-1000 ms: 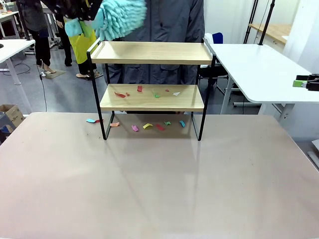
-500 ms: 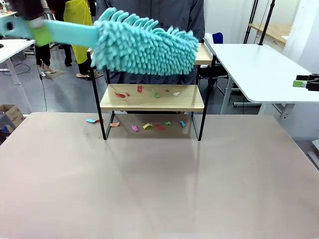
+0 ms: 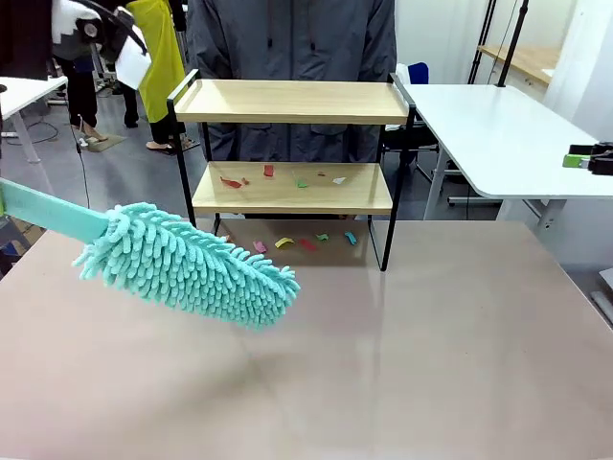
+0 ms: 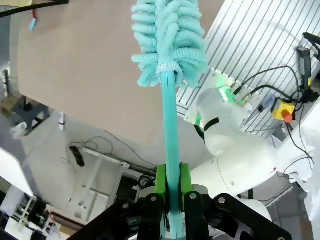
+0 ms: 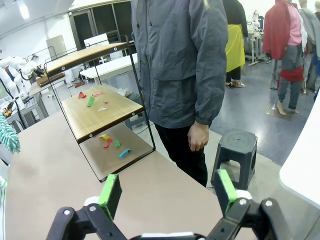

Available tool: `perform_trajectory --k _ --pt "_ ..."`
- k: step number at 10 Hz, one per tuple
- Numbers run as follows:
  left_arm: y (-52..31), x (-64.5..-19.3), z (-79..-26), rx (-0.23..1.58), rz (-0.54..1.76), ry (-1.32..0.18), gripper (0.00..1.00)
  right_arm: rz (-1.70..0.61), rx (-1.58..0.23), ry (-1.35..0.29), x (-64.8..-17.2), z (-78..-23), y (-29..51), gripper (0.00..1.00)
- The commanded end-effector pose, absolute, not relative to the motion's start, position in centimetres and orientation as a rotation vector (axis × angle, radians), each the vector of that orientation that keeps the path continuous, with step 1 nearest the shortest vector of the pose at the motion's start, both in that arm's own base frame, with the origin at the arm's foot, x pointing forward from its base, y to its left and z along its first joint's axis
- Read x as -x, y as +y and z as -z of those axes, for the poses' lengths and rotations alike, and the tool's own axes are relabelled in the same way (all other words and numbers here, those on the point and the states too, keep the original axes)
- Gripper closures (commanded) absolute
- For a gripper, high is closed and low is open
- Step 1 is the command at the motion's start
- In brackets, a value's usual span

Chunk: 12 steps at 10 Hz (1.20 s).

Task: Clean the shelf.
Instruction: Clean the specific section of the Shelf indicated by the human with the Duster.

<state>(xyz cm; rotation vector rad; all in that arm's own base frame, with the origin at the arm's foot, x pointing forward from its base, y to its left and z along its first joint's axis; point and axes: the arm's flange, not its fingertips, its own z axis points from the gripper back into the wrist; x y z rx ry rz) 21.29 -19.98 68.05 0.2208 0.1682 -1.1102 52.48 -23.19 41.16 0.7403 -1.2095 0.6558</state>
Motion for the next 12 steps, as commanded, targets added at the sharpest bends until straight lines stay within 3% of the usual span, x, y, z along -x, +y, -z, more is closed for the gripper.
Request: perform_trajectory --k 1,3,4,12 --pt "-17.5 -24.0 -59.8 -0.238 1.248 0.304 0.87 -0.664 -0.736 -1.203 -52.4 -41.4 -23.0 0.0" --pt "-17.1 -24.5 -59.3 -0.238 1.242 0.241 0.87 -0.664 -0.736 -1.203 -52.4 -41.4 -23.0 0.0" --pt "-19.1 -23.0 -62.4 -0.221 1.188 0.273 0.87 -0.664 -0.736 -1.203 -52.4 -41.4 -23.0 0.0" --pt "-19.1 -23.0 -62.4 -0.221 1.188 0.273 0.87 -0.664 -0.736 -1.203 -52.4 -41.4 -23.0 0.0"
